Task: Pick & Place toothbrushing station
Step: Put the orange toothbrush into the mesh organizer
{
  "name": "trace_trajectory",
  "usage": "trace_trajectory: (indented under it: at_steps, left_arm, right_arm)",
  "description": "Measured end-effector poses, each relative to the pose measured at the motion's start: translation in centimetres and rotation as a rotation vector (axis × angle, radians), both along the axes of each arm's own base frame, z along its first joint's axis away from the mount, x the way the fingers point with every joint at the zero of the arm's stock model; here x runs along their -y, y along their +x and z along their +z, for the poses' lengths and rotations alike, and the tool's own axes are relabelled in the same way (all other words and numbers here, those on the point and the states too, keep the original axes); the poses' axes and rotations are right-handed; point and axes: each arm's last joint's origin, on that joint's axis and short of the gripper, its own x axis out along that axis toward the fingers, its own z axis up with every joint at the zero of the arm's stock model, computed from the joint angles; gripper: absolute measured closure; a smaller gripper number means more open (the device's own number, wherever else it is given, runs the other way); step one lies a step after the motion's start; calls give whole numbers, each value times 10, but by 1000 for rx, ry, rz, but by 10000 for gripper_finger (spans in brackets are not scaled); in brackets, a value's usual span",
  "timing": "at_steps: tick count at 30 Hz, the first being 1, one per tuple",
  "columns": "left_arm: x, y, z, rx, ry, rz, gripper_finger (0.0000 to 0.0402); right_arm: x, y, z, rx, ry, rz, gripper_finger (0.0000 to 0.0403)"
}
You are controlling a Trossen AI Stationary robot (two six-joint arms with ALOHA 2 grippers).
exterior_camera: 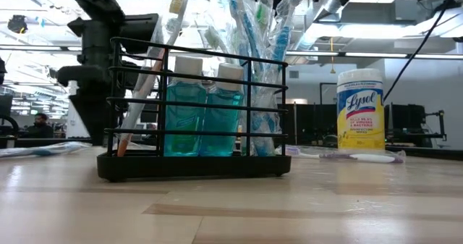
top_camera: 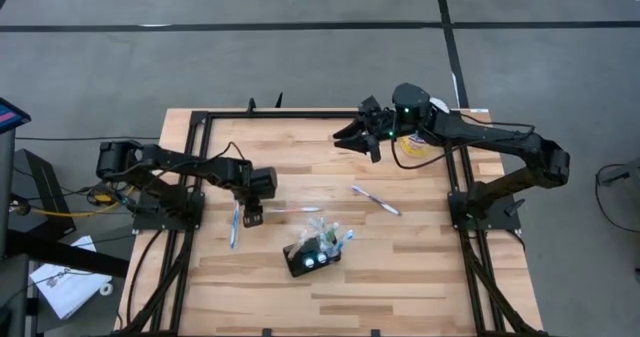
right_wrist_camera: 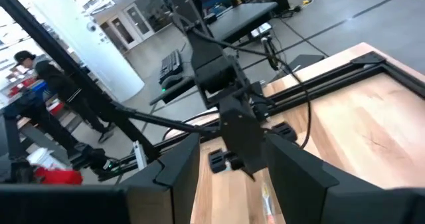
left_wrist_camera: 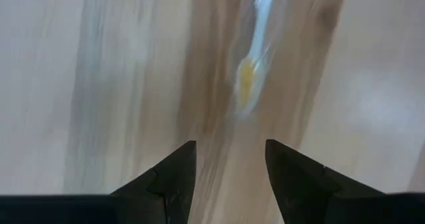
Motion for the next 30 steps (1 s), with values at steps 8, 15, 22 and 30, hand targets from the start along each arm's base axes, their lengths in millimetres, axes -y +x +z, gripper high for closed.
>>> trace_trajectory:
  at_steps: [8,15,22,30]
  left_arm:
    - [-1,13,5,136,-9,-42,227]
    - [0,11,2,137,-19,-60,229]
    - [1,9,-7,180,-29,-41,229]
    - [0,4,-15,186,-35,-27,248]
  right_arm:
    - [1,0,0,-1,-1,-23,239]
    - [1,0,0,2,-3,-24,239]
    - [1,0,1,10,-6,-24,239]
    - [1,0,1,10,-6,-24,239]
